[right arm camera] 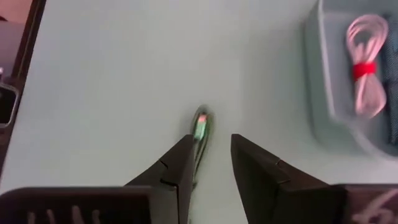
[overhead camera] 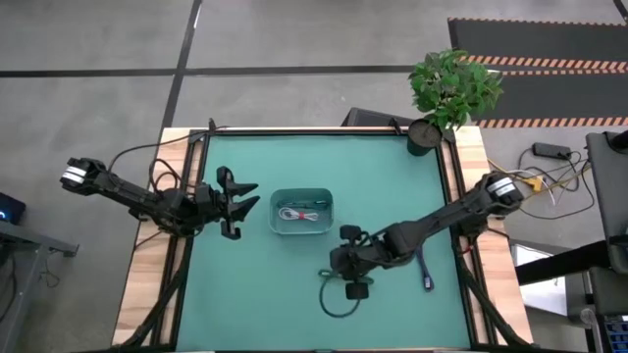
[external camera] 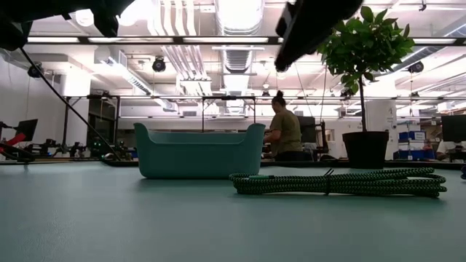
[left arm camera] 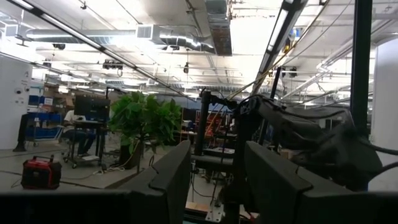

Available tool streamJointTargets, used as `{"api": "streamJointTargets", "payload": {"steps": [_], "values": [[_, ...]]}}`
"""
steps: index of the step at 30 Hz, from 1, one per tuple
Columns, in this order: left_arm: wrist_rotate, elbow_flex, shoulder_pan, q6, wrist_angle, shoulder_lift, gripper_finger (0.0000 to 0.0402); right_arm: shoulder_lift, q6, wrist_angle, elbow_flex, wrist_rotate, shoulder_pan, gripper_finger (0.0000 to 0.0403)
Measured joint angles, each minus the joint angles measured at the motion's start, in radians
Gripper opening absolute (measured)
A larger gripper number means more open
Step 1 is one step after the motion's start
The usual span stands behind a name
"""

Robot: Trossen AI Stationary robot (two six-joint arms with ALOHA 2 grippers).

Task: Pick and place USB-C Cables
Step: Put the green black charger cable into the green bin

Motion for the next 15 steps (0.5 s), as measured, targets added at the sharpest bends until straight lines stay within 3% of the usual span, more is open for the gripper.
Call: {"api": "streamJointTargets", "payload": {"steps": [15], "values": [[0.000, 0.000, 0.000, -0.001, -0.009, 0.006, 0.0137, -0.006, 0.174, 0.064, -0.160, 0.081, 0.108, 0.0167]]}}
